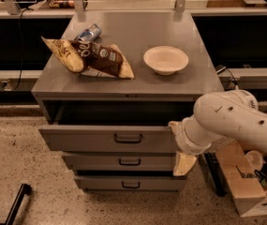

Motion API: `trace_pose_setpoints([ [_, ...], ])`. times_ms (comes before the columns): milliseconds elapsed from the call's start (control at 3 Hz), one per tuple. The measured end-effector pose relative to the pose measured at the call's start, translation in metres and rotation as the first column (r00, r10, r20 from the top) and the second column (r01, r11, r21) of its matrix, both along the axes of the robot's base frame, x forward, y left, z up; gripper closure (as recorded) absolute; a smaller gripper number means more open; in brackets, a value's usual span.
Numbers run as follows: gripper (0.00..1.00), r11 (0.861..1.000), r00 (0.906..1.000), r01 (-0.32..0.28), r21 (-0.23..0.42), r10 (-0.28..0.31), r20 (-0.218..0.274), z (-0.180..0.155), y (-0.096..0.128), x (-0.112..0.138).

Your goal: Open top drawer

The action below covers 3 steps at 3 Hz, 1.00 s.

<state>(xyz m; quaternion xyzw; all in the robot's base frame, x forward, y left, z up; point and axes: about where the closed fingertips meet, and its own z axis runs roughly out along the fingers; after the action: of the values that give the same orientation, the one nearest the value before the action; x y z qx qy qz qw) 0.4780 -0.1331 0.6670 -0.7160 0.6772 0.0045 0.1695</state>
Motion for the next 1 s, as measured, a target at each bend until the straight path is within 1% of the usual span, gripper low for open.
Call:
trace_pose_setpoints([
  [333,0.18,1.000,1.0000,-0.003,0.003,0.003,-0.004,0.002,0.001,-0.004],
  [667,0.18,1.000,0.9995,0.007,0.024,-0.006,-0.032,0.015,-0.001,-0.027],
  [1000,0.00,0.996,0.9985,0.045,0.080,-0.043,-0.035,0.041,0.002,-0.055],
])
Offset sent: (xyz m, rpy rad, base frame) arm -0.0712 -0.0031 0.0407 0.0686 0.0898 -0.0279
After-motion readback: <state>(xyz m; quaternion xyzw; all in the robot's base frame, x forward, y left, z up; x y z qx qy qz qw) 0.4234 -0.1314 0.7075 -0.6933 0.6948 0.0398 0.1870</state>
